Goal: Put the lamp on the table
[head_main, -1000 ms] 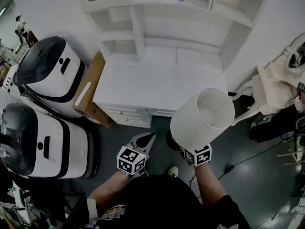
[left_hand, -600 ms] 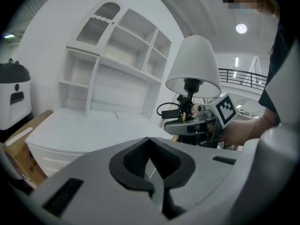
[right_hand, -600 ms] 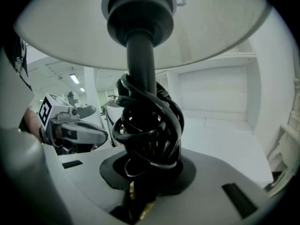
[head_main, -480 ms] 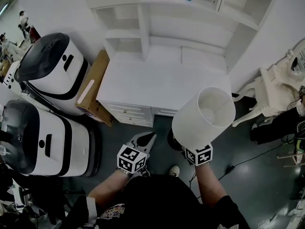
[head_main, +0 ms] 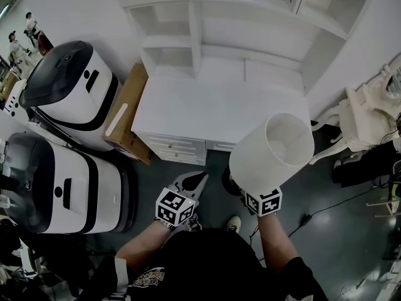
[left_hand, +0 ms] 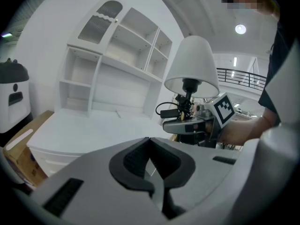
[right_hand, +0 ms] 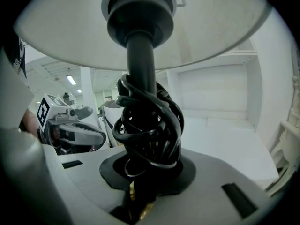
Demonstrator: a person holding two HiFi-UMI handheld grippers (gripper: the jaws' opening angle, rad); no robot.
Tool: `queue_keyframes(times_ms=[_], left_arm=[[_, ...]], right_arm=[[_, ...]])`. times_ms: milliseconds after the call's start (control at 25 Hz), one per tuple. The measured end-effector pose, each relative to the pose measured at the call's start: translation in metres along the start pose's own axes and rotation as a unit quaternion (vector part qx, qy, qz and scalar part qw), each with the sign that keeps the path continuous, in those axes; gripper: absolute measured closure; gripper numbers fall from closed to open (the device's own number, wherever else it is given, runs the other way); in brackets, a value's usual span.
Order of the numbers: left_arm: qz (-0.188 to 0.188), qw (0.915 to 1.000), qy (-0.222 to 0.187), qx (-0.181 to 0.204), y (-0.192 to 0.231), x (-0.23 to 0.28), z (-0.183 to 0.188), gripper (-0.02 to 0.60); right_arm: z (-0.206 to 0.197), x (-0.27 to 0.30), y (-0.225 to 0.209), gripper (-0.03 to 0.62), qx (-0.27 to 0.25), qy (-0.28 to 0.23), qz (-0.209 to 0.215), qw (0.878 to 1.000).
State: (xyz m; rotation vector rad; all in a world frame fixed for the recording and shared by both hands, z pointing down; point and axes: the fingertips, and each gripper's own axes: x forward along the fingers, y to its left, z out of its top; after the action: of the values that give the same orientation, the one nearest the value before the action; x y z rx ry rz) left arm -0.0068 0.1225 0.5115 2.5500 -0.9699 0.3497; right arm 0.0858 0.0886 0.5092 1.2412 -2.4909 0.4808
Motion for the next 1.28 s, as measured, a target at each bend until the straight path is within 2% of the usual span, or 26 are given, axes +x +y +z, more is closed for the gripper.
queue_keyframes(times_ms=[800, 1280], left_arm=[[-0.036, 0.9992, -0.001, 0.014, 0.048, -0.027, 0.003, 0.575], [-0.038, 0.9991, -0.004, 0.015, 0.058, -0.033, 0.009, 0.575]], right_arm=[[0.016, 0.041, 0.032, 0.503, 0.010, -0.010, -0.035, 0.999], [0.025, 0.051, 0.036, 0.503, 0.012, -0.012, -0.037, 0.999]])
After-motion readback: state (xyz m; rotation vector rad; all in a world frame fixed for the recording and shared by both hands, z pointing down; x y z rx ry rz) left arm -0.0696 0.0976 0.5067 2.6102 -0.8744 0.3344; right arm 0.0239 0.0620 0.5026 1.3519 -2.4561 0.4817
